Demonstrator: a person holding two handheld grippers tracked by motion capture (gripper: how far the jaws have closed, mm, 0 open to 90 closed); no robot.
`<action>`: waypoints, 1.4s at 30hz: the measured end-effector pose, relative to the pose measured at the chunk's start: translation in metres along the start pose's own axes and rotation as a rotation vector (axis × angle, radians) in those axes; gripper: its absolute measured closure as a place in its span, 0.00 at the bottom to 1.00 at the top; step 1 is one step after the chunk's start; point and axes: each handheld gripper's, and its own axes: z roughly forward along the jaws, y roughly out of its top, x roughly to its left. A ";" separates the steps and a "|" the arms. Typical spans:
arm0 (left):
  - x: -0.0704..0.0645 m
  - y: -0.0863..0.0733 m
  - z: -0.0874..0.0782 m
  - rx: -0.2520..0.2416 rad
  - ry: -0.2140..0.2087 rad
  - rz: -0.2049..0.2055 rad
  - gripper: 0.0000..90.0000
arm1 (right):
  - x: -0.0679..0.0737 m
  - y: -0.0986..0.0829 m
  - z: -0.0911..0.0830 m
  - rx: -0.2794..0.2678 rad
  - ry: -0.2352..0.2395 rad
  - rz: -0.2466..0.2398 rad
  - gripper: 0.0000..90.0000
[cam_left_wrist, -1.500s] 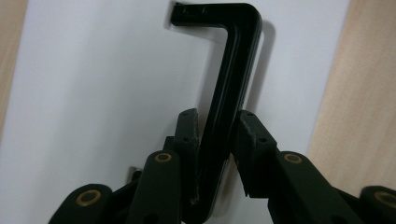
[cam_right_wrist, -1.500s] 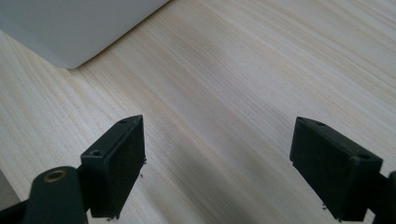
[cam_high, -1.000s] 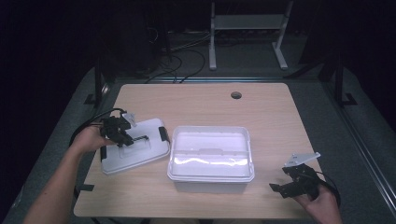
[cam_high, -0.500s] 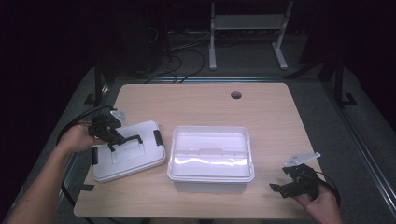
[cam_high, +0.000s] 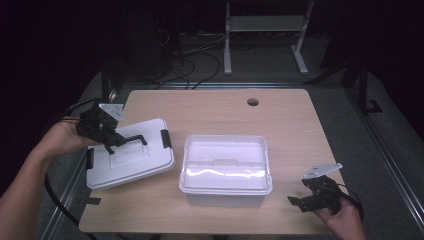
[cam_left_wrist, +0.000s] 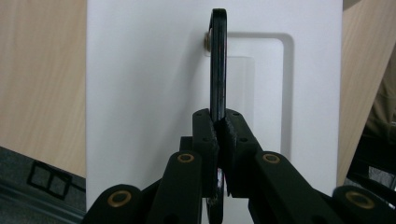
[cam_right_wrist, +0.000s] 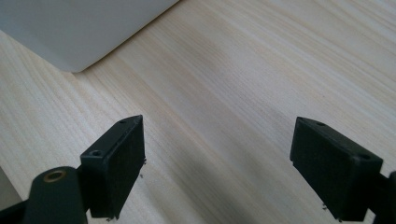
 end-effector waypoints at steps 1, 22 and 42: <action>-0.001 0.001 -0.003 -0.004 -0.001 0.002 0.94 | 0.000 0.000 0.001 0.000 0.002 0.004 0.19; -0.024 0.037 -0.031 -0.089 -0.031 0.083 0.94 | -0.003 -0.001 0.002 0.004 0.004 0.010 0.19; -0.053 0.094 -0.046 -0.082 -0.044 0.153 0.94 | -0.003 0.001 0.002 0.000 0.008 0.005 0.19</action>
